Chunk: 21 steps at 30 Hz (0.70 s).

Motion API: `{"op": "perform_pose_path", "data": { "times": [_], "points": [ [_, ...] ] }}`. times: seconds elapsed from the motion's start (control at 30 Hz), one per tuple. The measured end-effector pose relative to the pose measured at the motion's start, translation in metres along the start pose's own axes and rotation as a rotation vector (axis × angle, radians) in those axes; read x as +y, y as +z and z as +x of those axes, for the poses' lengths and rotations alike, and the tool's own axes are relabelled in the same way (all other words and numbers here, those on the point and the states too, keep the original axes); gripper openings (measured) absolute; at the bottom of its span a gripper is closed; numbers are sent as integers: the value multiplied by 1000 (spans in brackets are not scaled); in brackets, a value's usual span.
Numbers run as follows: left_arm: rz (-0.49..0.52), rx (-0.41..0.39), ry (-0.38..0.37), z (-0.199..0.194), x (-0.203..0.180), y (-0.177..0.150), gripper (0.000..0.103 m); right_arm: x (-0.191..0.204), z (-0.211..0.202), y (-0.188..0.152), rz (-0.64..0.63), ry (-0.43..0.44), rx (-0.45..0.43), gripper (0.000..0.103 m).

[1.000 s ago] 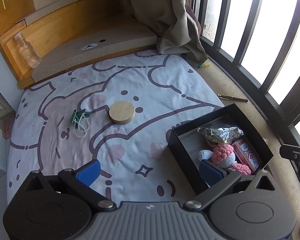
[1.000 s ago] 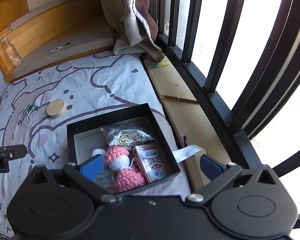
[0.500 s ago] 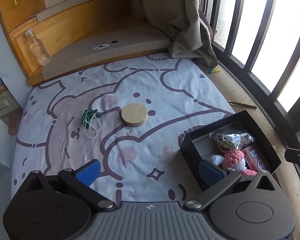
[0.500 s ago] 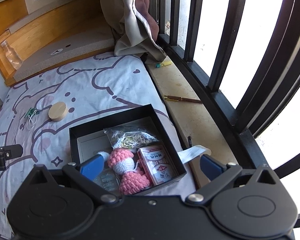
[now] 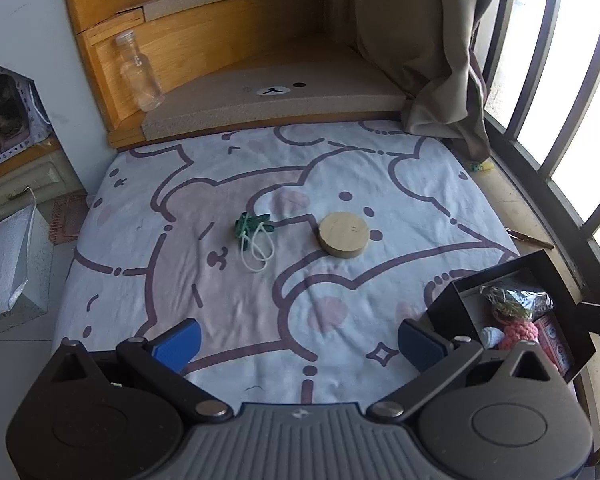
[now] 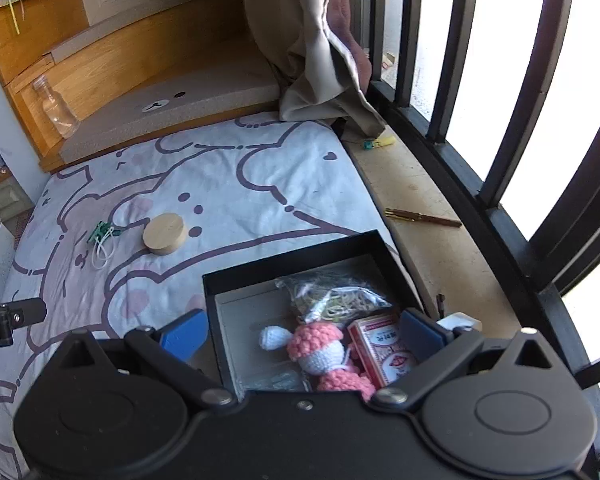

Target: Organize objects

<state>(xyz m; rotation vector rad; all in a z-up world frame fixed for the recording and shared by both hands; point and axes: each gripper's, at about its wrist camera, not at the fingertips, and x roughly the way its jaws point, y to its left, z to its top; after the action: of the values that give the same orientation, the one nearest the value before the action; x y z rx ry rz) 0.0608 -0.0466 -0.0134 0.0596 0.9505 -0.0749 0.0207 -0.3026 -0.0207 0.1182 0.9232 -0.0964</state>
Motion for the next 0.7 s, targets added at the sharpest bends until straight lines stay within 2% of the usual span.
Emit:
{"op": "perform_pose_path", "data": {
  "times": [0.33,0.7],
  "points": [
    [-68,-7,43,-5,44,-5,103,46,3,7,-61,50,-14,103],
    [-98,-27,78,-14,67,-9,103,76,1,11,-97,86,-39,103]
  ]
}}
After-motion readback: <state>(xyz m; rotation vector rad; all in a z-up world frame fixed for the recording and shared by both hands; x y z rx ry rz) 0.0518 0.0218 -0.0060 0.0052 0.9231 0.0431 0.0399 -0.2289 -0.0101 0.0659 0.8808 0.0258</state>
